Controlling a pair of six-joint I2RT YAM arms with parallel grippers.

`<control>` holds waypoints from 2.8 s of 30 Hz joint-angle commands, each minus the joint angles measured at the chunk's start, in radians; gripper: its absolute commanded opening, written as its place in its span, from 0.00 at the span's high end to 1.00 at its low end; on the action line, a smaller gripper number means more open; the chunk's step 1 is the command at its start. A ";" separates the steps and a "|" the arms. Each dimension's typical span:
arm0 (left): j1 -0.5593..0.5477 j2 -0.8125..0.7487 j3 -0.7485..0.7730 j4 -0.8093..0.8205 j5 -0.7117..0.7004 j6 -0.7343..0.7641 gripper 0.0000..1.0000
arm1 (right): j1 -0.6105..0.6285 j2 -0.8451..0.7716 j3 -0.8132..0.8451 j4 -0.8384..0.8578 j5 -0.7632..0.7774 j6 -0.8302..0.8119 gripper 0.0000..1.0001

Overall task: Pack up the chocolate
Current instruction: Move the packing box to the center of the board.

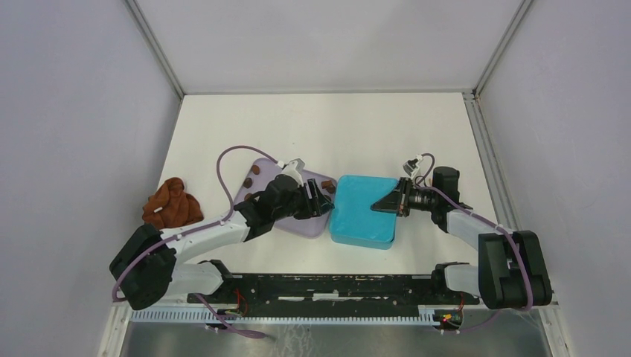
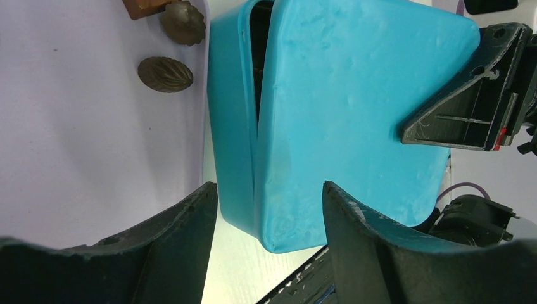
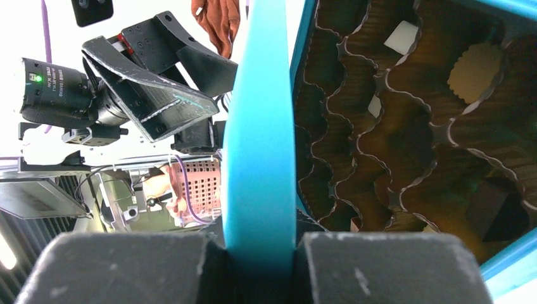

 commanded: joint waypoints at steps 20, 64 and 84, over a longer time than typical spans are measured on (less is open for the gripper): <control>-0.039 0.146 0.113 0.034 0.082 0.089 0.41 | -0.039 0.016 0.043 -0.090 0.034 -0.113 0.81; -0.041 0.349 0.297 -0.111 0.065 0.132 0.47 | -0.138 0.053 0.260 -0.445 0.178 -0.512 0.45; -0.044 0.355 0.290 -0.016 0.141 0.145 0.37 | -0.138 0.243 0.465 -0.588 0.186 -0.676 0.38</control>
